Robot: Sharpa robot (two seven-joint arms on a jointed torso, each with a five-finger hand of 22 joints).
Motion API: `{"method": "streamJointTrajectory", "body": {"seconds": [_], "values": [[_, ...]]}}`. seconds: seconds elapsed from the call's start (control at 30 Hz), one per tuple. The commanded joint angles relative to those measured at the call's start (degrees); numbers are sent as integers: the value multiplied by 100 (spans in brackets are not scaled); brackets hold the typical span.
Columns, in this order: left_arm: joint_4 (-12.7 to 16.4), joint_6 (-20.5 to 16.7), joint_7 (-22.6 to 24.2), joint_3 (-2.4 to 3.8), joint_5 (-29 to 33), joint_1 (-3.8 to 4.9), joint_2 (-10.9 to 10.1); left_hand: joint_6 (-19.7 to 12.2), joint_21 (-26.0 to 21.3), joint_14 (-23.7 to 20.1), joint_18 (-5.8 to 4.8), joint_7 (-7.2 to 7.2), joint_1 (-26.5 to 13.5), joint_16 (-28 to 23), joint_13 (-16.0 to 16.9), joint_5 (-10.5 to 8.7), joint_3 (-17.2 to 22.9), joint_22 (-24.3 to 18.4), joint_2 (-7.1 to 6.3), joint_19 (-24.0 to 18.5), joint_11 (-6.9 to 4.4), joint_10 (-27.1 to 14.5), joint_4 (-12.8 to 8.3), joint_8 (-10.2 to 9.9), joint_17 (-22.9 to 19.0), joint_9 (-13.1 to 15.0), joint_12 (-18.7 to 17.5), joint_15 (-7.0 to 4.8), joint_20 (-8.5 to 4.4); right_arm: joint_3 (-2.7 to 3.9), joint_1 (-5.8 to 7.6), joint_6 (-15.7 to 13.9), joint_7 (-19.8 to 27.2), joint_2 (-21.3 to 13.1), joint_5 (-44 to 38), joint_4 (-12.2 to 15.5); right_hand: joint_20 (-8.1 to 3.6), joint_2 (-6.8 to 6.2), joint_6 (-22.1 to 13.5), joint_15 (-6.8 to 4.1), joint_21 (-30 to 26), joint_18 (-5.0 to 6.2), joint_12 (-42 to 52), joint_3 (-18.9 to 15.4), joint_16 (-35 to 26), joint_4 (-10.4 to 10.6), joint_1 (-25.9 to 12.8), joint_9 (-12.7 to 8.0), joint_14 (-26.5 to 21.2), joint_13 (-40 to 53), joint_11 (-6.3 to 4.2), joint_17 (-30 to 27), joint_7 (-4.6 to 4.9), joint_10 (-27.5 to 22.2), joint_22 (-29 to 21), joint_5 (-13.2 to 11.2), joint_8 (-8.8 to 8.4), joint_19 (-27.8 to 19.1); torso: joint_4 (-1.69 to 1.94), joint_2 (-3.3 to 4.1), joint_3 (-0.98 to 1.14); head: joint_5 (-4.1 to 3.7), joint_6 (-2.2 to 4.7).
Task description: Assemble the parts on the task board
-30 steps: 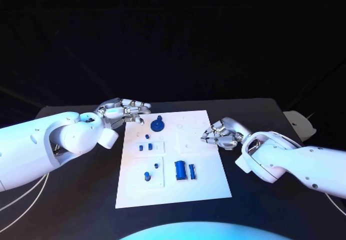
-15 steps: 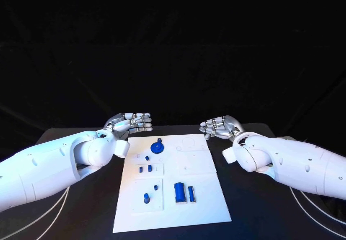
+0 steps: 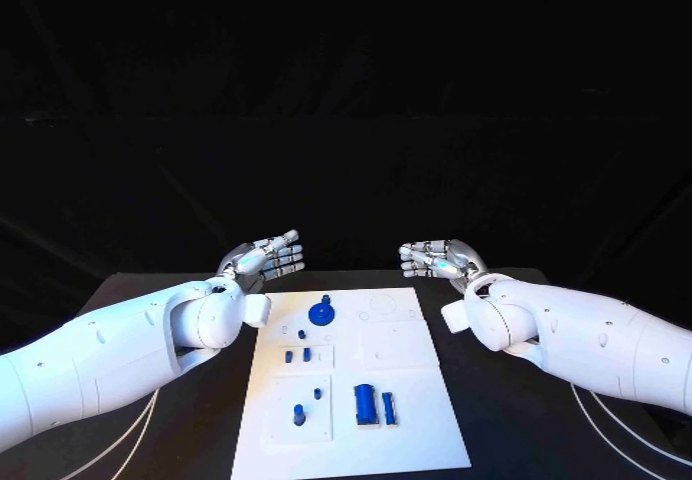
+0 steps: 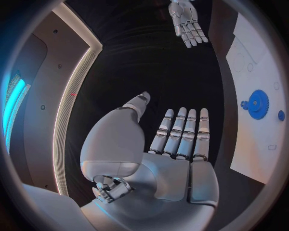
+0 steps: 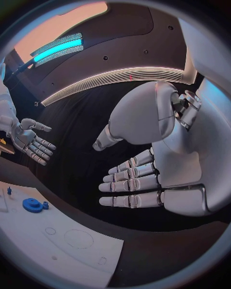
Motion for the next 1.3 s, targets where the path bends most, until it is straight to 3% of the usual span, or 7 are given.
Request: {"method": "streamJointTrajectory", "body": {"seconds": [0.03, 0.1, 0.3, 0.33, 0.47, 0.5, 1.3], "values": [[171, -338, 136, 21, -113, -49, -29, -1359, -311, -1178, -228, -216, -2002, -247, -144, -323, -460, -258, 535, -1004, -285, -1362, -387, -142, -145, -149, -508, -258, -416, 60, -65, -364, 197, -57, 203, 258, -304, 206, -1423, -224, -147, -253, -393, -411, -258, -133, -1935, -340, -1572, -286, -202, -335, -269, -1540, -1027, -317, -144, -1394, 96, -54, 53, 64, 142], [302, -555, 215, 37, -169, -88, -61, -1597, -365, -1386, -229, -254, -2354, -293, -144, -377, -535, -304, 535, -1182, -336, -1603, -387, -142, -145, -149, -508, -304, -489, 121, -120, -577, 308, -117, 335, 475, -358, 206, -1675, -224, -147, -253, -393, -484, -304, -133, -2274, -401, -1850, -336, -635, -394, -316, -1811, -1208, -374, -144, -1640, 129, -72, 71, 89, 196], [929, -1587, 592, 112, -437, -277, -215, -2214, -506, -1919, -352, -681, -3262, -772, -144, -524, -745, -811, 535, -1634, -464, -2220, -387, -142, -145, -149, -508, -808, -681, 386, -358, -1493, 782, -372, 902, 1405, -495, 206, -2320, -224, -147, -377, -393, -671, -810, -133, -3149, -553, -2561, -466, -635, -545, -439, -2507, -1673, -515, -144, -2270, 155, -87, 85, 108, 237], [1029, -1750, 652, 124, -480, -307, -239, -2292, -526, -1987, -353, -681, -3379, -772, -144, -543, -774, -811, 535, -1694, -480, -2300, -387, -142, -145, -149, -508, -808, -703, 419, -387, -1606, 841, -404, 972, 1520, -512, 206, -2403, -224, -147, -377, -393, -695, -810, -133, -3263, -574, -2652, -483, -635, -565, -843, -2597, -1733, -535, -144, -2352, 155, -87, 85, 108, 237], [1366, -2307, 855, 165, -624, -408, -323, -2584, -977, -2237, -353, -681, -3809, -772, -144, -1009, -868, -811, 535, -1909, -888, -2593, -387, -142, -145, -149, -508, -808, -795, 522, -479, -1960, 1025, -502, 1191, 1880, -955, 206, -2709, -224, -147, -839, -393, -776, -810, -133, -3680, -647, -2993, -894, -635, -636, -843, -2932, -1954, -993, -144, -2652, 155, -87, 85, 108, 237], [1463, -2466, 913, 177, -666, -437, -346, -2674, -977, -2317, -756, -681, -3941, -772, -144, -1009, -901, -811, 535, -1975, -888, -2681, -387, -142, -145, -149, -508, -808, -823, 546, -501, -2045, 1069, -526, 1244, 1966, -955, 206, -2803, -224, -147, -839, -393, -806, -810, -133, -3807, -1065, -3096, -894, -635, -1049, -843, -3031, -2022, -993, -144, -2741, 155, -87, 85, 108, 237], [1716, -2883, 1065, 207, -774, -513, -409, -3652, -977, -3162, -756, -681, -5380, -772, -144, -1009, -1444, -811, 535, -2680, -888, -3663, -387, -142, -145, -149, -508, -808, -1310, 576, -528, -2148, 1122, -555, 1308, 2071, -955, 206, -3829, -224, -147, -839, -393, -1290, -810, -133, -5201, -1065, -4226, -894, -635, -1049, -843, -4139, -2764, -993, -144, -3747, 155, -87, 85, 108, 237]]}}
